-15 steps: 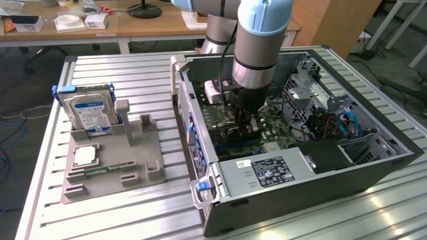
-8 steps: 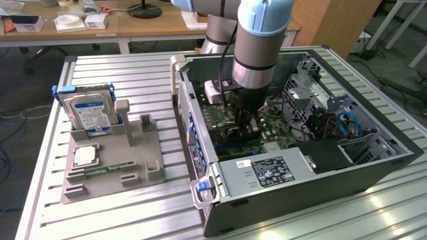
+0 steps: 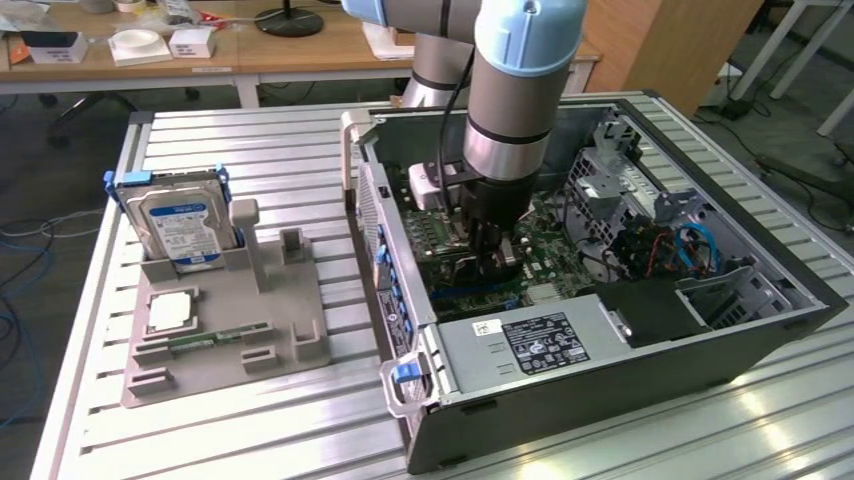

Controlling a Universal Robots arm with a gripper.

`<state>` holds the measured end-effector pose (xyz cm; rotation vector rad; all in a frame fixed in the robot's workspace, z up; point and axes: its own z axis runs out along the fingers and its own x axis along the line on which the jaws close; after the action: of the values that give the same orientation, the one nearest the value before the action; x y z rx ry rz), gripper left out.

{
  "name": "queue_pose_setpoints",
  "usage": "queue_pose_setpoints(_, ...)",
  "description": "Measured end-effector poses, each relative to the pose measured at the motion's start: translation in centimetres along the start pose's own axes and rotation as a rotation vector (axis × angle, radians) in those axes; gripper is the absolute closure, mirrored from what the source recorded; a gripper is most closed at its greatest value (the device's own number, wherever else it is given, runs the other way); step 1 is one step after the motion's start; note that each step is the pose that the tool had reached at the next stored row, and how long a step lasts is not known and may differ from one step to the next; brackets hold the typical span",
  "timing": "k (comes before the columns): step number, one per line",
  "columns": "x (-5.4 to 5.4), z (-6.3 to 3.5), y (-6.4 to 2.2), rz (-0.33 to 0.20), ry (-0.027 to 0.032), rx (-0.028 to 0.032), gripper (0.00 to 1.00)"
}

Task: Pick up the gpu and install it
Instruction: 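Insert the gpu into the slot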

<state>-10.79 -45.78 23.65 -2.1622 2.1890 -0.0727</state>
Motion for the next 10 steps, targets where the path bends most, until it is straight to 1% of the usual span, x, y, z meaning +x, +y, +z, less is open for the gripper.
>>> queue_pose_setpoints(10, 0.00, 0.08, 0.05, 0.000, -0.0002, 0.0001, 0.73)
